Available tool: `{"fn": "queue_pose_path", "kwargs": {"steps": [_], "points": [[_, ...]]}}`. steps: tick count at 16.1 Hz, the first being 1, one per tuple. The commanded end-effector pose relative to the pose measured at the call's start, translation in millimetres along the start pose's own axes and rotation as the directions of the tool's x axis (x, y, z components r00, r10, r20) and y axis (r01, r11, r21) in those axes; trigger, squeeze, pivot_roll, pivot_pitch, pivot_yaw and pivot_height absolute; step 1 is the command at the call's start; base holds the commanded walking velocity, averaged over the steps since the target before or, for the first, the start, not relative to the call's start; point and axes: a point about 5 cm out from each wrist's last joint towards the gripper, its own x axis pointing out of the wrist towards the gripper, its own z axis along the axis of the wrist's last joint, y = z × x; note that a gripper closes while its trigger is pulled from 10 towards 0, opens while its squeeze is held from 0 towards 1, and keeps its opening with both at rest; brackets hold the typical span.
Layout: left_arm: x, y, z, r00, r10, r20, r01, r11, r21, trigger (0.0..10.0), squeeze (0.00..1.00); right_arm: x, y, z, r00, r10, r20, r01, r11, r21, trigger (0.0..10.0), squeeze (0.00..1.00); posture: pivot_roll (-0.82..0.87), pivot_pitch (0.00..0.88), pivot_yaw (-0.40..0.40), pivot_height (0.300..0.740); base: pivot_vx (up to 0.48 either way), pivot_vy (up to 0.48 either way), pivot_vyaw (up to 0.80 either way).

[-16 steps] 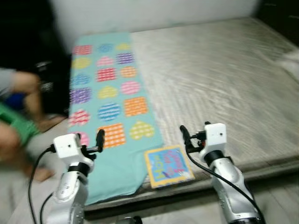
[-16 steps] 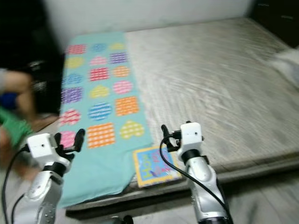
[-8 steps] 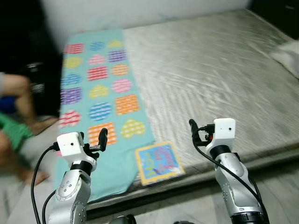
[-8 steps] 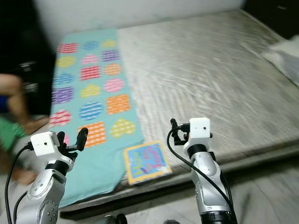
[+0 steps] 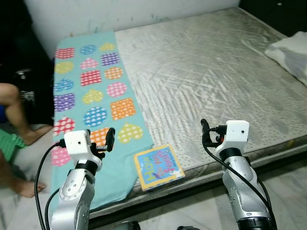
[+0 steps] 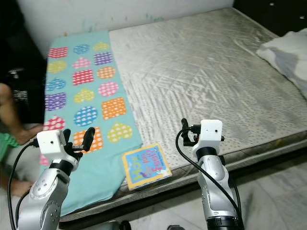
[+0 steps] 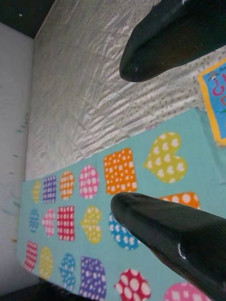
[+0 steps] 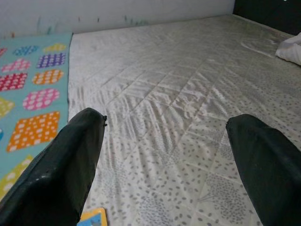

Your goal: Clean up the room

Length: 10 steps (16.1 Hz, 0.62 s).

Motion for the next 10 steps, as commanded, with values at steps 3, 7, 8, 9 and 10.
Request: {"fn": "queue_pose_path", "kwargs": {"steps": [3, 7, 8, 9, 10], "points": [[1.9, 3.7, -0.9, 1.000, -0.016, -0.017, 0.017, 1.000, 0.016, 10.0, 0.00, -2.0, -4.2, 0.2, 0.999, -0.037, 0.008, 0.037, 0.999, 0.016, 10.0, 0.00, -0.06, 0.137, 0.134, 0.740, 0.000, 0.000, 0.00], [3.2, 3.0, 0.7, 0.999, -0.036, -0.016, 0.036, 0.999, 0.008, 10.0, 0.00, -3.1, -5.9, -3.2, 0.999, -0.046, -0.004, 0.046, 0.999, 0.015, 10.0, 0.00, -0.05, 0.146, 0.135, 0.740, 0.000, 0.000, -0.60], [3.0, 2.8, 1.1, 0.999, -0.038, -0.015, 0.039, 0.999, 0.007, 10.0, 0.00, -3.1, -6.0, -3.3, 0.999, -0.046, -0.004, 0.046, 0.999, 0.015, 10.0, 0.00, -0.05, 0.149, 0.134, 0.740, 0.000, 0.000, -0.80], [2.3, 2.7, 1.2, 0.999, -0.040, -0.015, 0.040, 0.999, 0.007, 10.0, 0.00, -3.1, -5.8, -2.5, 0.999, -0.046, 0.003, 0.046, 0.999, 0.019, 10.0, 0.00, -0.05, 0.151, 0.134, 0.740, 0.000, 0.000, -0.65], [1.8, 3.1, 1.2, 0.999, -0.036, -0.012, 0.036, 0.999, 0.015, 10.0, 0.00, -3.4, -5.5, -0.8, 0.999, -0.046, 0.019, 0.045, 0.999, 0.012, 10.0, 0.00, -0.05, 0.146, 0.138, 0.740, 0.000, 0.000, 0.00]]}}
